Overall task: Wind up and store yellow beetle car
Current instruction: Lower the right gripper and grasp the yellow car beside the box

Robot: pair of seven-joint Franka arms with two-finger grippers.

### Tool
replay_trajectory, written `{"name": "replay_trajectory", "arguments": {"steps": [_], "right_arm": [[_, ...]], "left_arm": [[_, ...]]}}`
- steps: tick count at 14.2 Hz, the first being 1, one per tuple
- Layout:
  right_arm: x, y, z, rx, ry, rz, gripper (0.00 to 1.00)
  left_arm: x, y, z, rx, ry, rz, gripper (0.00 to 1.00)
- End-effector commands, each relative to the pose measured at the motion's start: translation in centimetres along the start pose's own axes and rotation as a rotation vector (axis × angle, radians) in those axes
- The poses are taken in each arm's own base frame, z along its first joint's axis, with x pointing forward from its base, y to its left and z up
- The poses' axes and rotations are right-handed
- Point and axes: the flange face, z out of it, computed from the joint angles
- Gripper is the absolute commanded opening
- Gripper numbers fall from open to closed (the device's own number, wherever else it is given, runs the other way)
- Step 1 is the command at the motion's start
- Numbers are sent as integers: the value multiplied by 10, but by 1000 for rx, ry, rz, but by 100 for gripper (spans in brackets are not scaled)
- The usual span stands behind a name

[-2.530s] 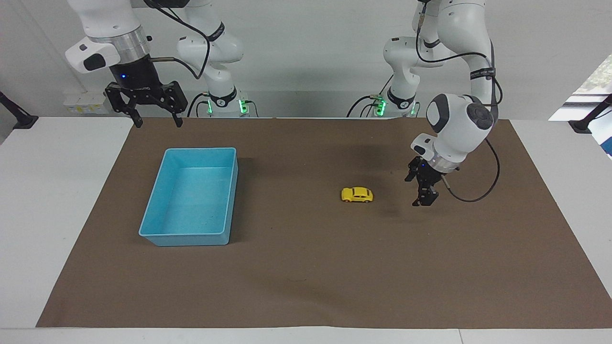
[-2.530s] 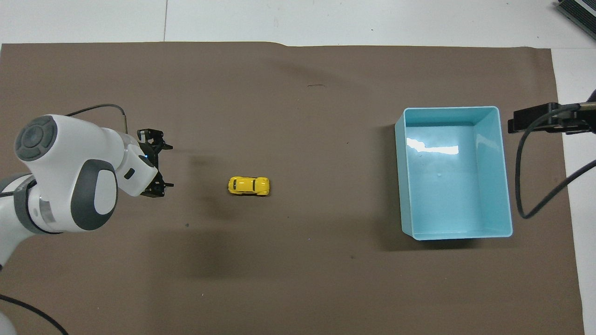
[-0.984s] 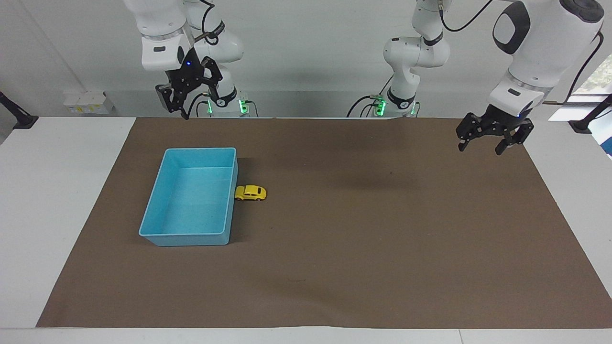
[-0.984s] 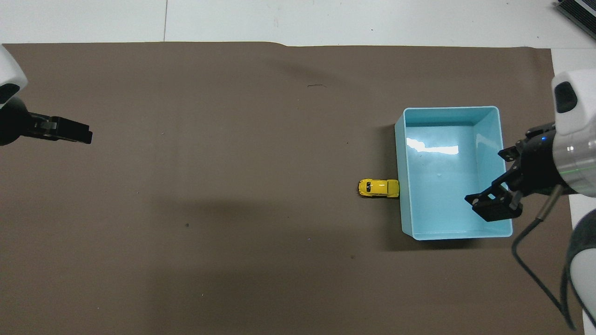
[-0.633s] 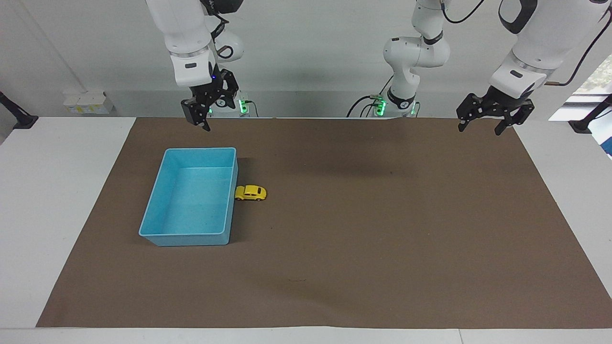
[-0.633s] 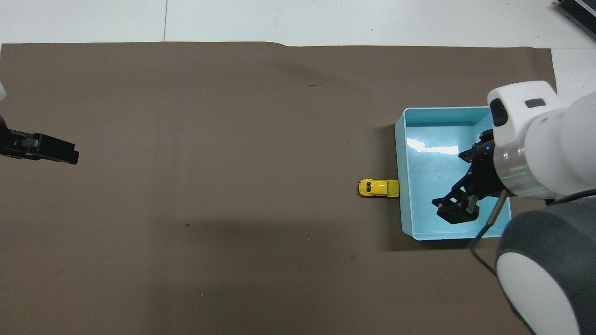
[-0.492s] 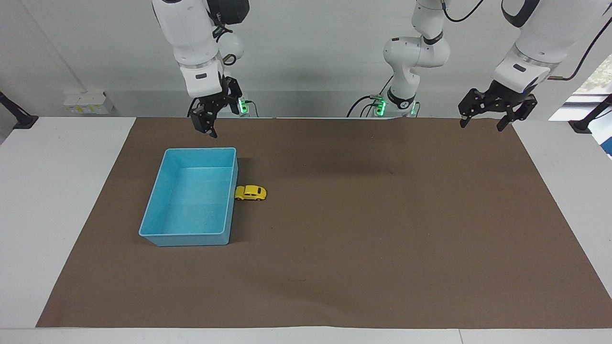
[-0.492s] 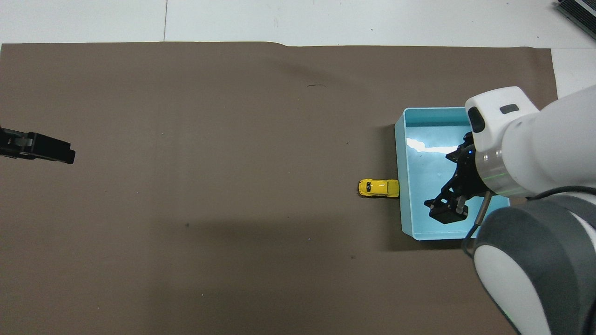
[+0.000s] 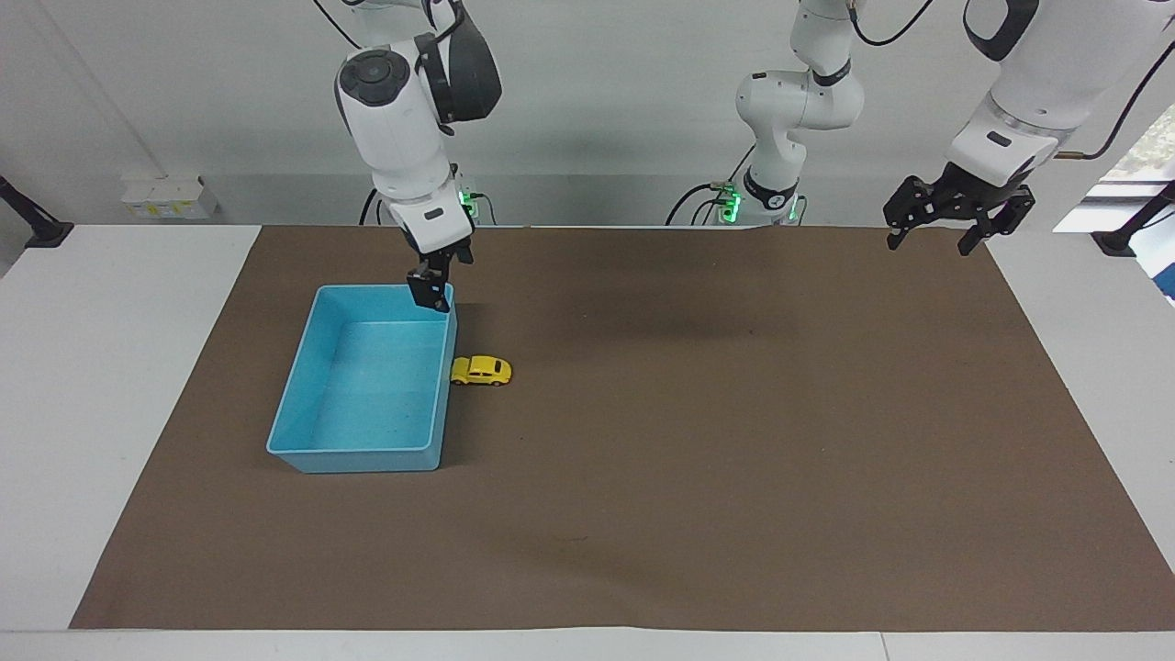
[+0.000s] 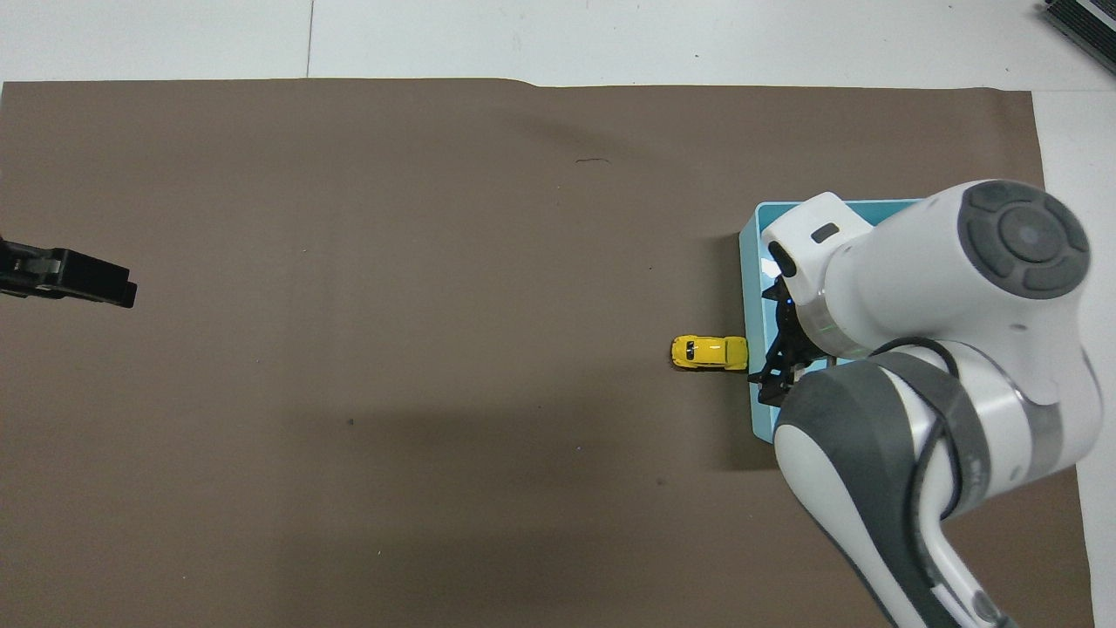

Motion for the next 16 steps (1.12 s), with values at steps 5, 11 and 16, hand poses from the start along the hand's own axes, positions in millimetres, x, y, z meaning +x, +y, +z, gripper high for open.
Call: {"name": "replay_trajectory", "arguments": {"steps": [5,11,16], "right_arm": [[4,-2,55,-29,-33,-126,100],[-2,-8,119,-55,-44,-155,100],[2,0,159,-63,-65,-184,100]], "left_arm": [[-5,-7,-3,19,-3,-6,100],[-5,-7,-3,19,-5,-6,100],[-5,-7,-3,19,-3,-6,100]]}}
